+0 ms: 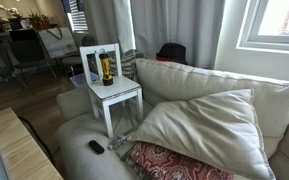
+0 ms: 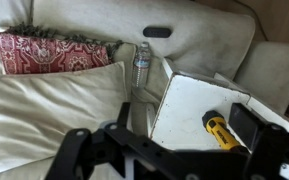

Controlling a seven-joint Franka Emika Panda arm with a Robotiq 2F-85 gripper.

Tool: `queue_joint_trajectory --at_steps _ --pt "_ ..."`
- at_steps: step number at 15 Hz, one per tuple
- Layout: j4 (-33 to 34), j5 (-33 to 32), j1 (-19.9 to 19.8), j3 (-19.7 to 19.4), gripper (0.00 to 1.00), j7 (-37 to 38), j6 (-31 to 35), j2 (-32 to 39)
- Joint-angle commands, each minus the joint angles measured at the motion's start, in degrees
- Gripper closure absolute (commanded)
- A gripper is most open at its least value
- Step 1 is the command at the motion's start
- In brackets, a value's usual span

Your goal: Put the flashlight on it's side then put the bottle onto the chair

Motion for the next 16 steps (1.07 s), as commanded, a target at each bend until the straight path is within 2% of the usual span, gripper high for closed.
queue_joint_trajectory --at_steps 1,4,7,8,11,16 --pt "4.4 1.7 2.5 3.4 0.0 5.2 6.4 11.1" --pt "6.8 1.9 5.0 5.8 0.0 6.9 12.1 18.6" --pt "9.4 -1.5 7.3 7.4 0.0 6.3 14.1 24.5" --pt "6.8 0.2 6.7 6.4 0.0 5.9 13.3 20.4" --pt "8.9 -0.2 7.9 6.9 0.0 5.9 13.7 24.1" --pt "9.6 -0.4 7.9 6.8 0.0 5.9 13.7 24.4"
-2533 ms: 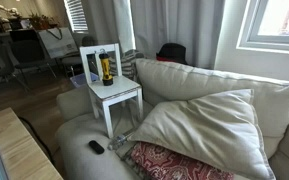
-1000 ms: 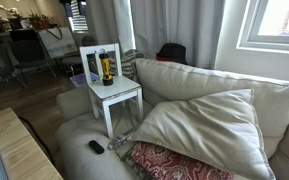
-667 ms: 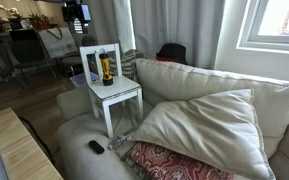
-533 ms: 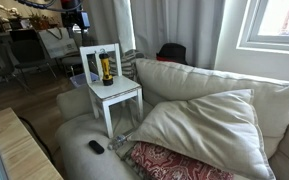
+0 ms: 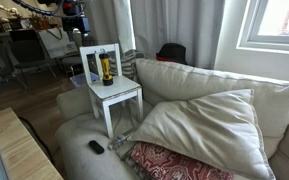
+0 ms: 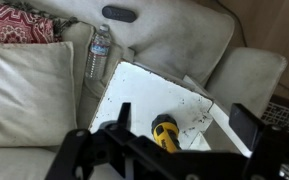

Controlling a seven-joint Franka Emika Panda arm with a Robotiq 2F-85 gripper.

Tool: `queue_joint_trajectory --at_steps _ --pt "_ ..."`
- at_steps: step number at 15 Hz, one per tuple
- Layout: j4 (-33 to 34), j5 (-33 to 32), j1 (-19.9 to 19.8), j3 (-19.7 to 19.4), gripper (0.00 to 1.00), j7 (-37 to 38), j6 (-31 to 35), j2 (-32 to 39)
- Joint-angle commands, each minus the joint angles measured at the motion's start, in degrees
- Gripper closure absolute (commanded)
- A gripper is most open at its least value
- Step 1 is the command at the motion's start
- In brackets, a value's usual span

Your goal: Put the flashlight on it's side then put the bottle onto the chair

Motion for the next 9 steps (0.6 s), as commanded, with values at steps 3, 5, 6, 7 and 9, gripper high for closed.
queue_joint_trajectory --at_steps 3,5,6,7,9 --pt "-0.2 1.2 1.6 0.1 0.0 -1.2 5.7 3.6" --pt "-1.5 -1.5 2.4 -0.2 0.0 1.4 17.0 5.3" --pt "-2.0 -2.8 2.9 -0.6 0.0 2.1 21.8 6.8" --pt "-2.4 -3.2 3.3 -0.7 0.0 2.3 26.0 8.1" --pt "-3.1 -4.3 3.9 -1.5 0.0 1.9 32.8 11.0"
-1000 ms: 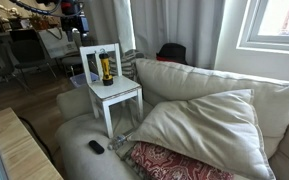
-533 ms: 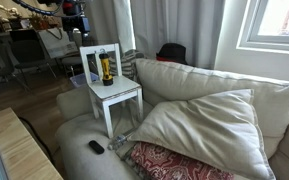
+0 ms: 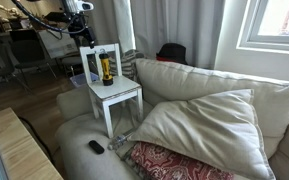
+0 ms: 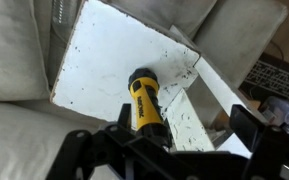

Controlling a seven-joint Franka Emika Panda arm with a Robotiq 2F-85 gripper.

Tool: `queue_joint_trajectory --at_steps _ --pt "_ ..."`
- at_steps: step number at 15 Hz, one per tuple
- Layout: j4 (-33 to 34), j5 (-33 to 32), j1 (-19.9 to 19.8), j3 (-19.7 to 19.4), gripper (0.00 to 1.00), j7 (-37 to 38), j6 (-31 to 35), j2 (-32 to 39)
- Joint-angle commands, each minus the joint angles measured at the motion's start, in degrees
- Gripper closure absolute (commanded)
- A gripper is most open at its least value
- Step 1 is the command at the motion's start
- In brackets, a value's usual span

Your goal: Put the flashlight on it's side then put the bottle onto the chair

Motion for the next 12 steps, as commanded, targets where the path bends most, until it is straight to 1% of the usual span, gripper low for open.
queue_joint_trajectory --at_steps 1,3,5,9,12 --pt "-1.2 -2.9 1.9 -1.9 0.0 1.0 10.6 5.0" --pt "-1.5 -3.8 2.7 -3.0 0.0 0.8 14.9 7.3" --pt "-1.0 -5.2 4.2 -4.9 0.0 1.0 17.5 9.5" --pt "0.3 -7.6 8.6 -10.9 0.0 2.5 21.9 13.4" --pt "2.0 -6.1 10.8 -13.2 0.0 2.2 25.1 16.8"
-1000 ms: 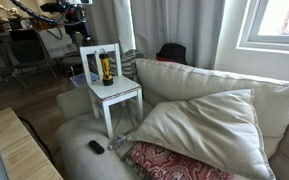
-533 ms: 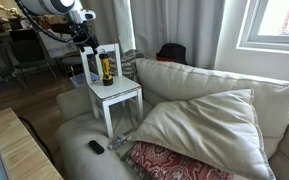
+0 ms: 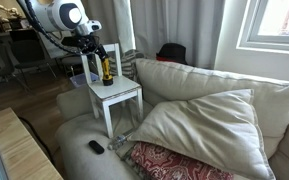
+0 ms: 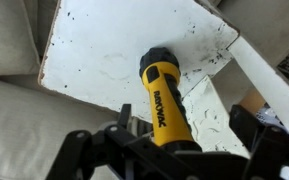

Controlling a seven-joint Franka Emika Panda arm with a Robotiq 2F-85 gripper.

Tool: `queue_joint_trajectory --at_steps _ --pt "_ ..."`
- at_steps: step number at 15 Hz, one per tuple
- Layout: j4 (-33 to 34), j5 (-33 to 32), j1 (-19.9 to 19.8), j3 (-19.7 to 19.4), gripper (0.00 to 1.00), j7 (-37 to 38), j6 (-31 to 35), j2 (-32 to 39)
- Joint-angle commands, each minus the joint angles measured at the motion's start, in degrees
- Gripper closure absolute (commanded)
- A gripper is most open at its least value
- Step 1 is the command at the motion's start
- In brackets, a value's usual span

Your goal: Put the flashlight on it's side then put the bottle onto the chair

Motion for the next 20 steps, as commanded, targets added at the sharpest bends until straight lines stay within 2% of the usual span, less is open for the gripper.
queue_joint_trajectory --at_steps 1,4,10,20 --pt "3.0 0.3 3.7 -3.2 0.0 1.4 3.8 4.9" --pt "5.1 0.7 6.2 -4.6 0.0 0.6 5.7 7.3" --pt "7.8 0.6 13.9 -13.0 0.0 1.8 5.5 10.5" --pt "11.5 4.2 16.3 -14.7 0.0 3.5 7.6 15.0"
